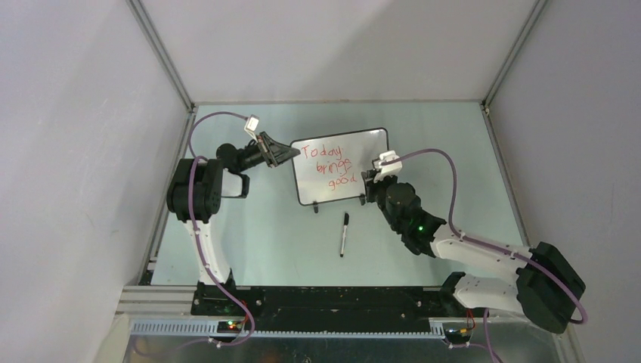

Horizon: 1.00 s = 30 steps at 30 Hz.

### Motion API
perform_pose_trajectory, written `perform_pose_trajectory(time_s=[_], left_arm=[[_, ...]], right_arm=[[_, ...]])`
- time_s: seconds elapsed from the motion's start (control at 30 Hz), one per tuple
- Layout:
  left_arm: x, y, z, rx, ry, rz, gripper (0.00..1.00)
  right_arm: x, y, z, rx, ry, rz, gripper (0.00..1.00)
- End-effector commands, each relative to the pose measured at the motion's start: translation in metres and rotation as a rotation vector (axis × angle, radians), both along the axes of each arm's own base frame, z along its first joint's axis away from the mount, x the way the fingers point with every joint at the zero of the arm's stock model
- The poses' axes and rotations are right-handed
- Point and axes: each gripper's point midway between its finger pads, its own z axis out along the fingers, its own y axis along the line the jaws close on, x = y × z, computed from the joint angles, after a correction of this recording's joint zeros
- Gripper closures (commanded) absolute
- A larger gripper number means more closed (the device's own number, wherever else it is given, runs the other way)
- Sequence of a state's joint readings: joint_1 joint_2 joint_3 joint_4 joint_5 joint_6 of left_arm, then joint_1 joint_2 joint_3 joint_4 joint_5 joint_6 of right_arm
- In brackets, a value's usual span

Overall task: Write a sentence on the whiteboard
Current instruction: Put down the whiteboard on the whiteboard stand.

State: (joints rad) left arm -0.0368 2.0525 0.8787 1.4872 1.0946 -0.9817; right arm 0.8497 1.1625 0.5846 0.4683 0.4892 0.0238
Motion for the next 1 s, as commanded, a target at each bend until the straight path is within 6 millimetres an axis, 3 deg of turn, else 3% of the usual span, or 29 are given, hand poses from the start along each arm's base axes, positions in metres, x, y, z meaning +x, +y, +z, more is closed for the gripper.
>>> perform_pose_trajectory(time_s=[0.0,0.13,0.3,0.33,0.47,0.57,0.73,0.97], left_arm=[[-0.007,0.004,0.013,0.018,-0.105,0.013,0.66],[-0.012,0.01,0.018,0.023,-0.121,0.036,0.53],[-0.019,0.016,0.021,0.026,-0.124,0.062,0.21],[-0.019,0.027,0.022,0.032,-0.135,0.102,0.18],[-0.028,0.035,0.026,0.042,-0.155,0.13,0.07],[-0.031,0.042,0.028,0.042,-0.156,0.164,0.1],[-0.033,0.054,0.028,0.031,-0.139,0.231,0.27],[-0.055,0.065,0.044,0.041,-0.21,0.37,0.33]], right_arm=[[-0.01,-0.003,-0.001,0.024,0.033,0.01,1.0],[-0.021,-0.005,0.011,0.059,0.029,0.025,1.0],[-0.037,-0.006,0.027,0.102,0.025,0.062,1.0],[-0.041,-0.006,0.03,0.114,0.026,0.072,1.0],[-0.052,-0.007,0.041,0.137,0.013,0.109,1.0],[-0.056,-0.014,0.042,0.106,0.008,0.105,1.0],[-0.061,-0.037,0.039,0.062,0.014,0.045,1.0],[-0.068,-0.066,0.035,0.12,-0.043,-0.028,1.0]])
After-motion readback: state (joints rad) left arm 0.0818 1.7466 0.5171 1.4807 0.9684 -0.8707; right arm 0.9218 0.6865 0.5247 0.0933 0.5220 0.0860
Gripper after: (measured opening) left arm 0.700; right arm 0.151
